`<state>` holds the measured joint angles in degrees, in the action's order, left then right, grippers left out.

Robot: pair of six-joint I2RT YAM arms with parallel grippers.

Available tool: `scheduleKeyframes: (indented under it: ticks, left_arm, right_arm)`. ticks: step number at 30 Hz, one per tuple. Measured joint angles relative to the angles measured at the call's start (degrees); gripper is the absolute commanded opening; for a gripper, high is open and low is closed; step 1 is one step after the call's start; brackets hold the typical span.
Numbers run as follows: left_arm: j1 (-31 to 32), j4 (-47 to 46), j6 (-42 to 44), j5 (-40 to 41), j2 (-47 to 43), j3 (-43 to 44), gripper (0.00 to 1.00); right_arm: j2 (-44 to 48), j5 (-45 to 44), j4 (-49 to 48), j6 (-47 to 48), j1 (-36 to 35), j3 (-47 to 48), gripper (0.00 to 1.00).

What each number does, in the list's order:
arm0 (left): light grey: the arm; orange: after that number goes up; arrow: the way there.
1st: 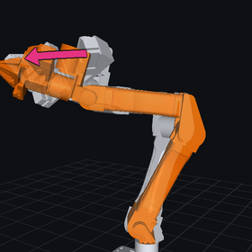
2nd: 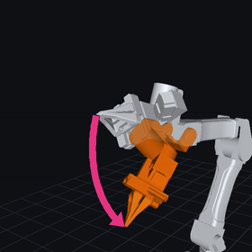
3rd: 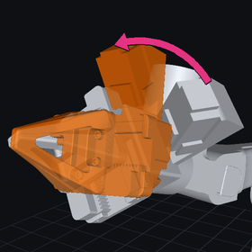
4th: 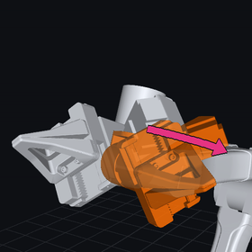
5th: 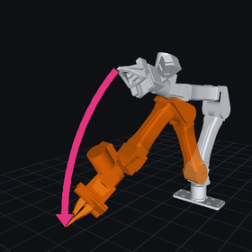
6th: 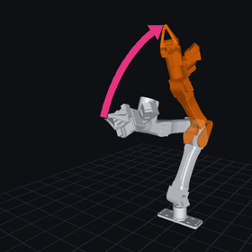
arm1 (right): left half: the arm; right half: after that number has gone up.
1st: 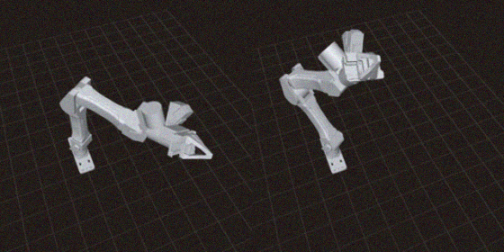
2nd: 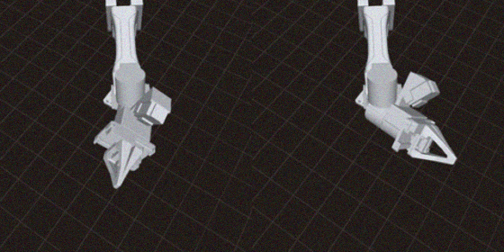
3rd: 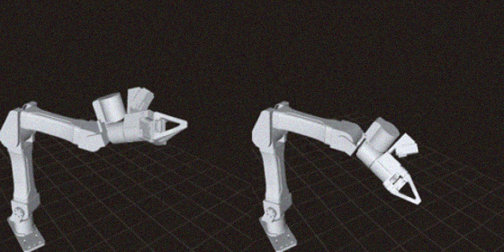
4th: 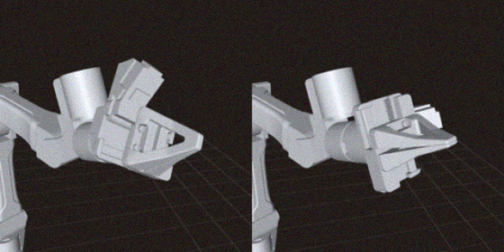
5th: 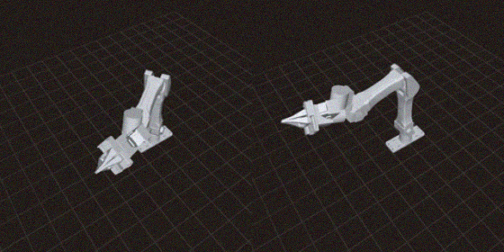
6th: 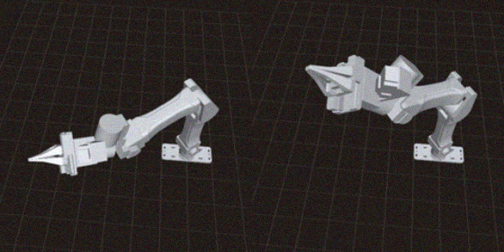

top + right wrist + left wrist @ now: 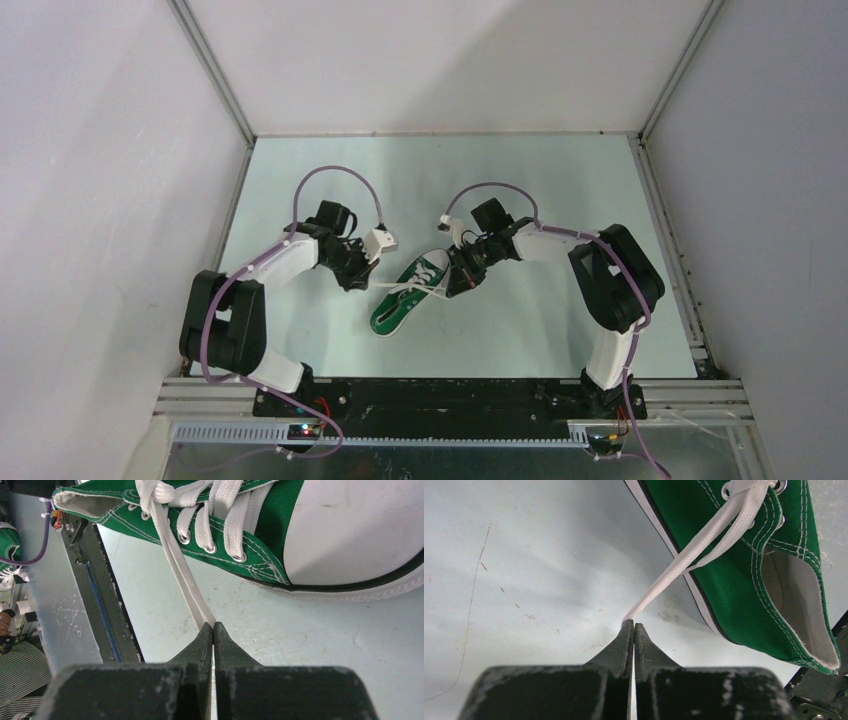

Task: Tie the shoes
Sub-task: Tie the shoelace on the shoe.

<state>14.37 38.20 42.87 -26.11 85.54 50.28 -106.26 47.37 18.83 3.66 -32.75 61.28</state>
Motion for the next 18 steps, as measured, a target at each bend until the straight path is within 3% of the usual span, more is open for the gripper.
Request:
scheduleKeyframes:
  ticks: [1,5,9,18]
  left_arm:
    - [0.0,0.0,-0.02,-0.04,0.0,0.0,0.0]
    - [-0.15,0.07,-0.61,-1.77,0.0,0.0,0.0]
    - [0.31,0.09,-1.49,-4.31,0.33,0.61,0.0]
    - [1.09,-4.26,-11.65,-7.52,4.52,2.64,0.0]
  right_arm:
    - [0.0,0.17,-0.11,-0.02,0.0,0.0,0.0]
    - [0.22,1.9,-0.33,0.11,0.07,0.02,0.18]
    - [0.87,5.2,2.95,4.33,0.55,2.19,0.26]
    - [-4.94,14.6,10.12,21.55,0.26,22.73,0.29]
